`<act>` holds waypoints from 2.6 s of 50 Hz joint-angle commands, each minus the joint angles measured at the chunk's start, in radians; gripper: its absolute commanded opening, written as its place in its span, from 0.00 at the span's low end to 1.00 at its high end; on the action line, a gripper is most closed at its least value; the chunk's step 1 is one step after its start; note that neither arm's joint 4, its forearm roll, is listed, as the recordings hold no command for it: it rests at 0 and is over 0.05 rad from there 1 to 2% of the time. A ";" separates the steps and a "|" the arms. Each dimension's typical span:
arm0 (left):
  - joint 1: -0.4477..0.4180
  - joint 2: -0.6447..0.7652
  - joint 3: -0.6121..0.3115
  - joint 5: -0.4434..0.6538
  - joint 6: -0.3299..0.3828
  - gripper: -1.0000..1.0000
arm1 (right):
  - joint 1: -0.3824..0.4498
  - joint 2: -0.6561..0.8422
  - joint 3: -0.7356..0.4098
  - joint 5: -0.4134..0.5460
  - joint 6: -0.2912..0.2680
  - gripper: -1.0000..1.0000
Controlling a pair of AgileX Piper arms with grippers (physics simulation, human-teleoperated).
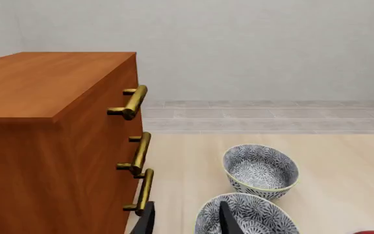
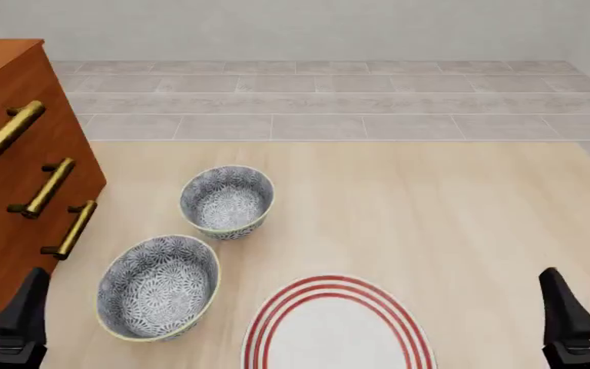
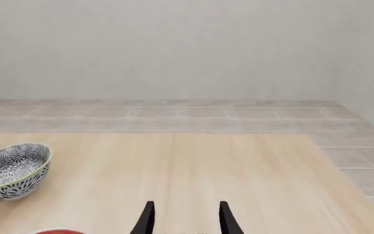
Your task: Pick up the bowl and put it in the front on the plate.
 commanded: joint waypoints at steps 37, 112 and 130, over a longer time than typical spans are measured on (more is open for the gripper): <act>0.000 0.000 0.000 0.000 0.000 1.00 | 0.279 0.563 -0.229 -0.317 0.026 1.00; 0.000 0.000 0.000 0.000 0.000 1.00 | 0.568 1.604 -1.158 -0.030 0.099 1.00; 0.000 0.000 0.000 0.000 0.000 1.00 | 0.540 1.769 -1.415 0.074 0.071 1.00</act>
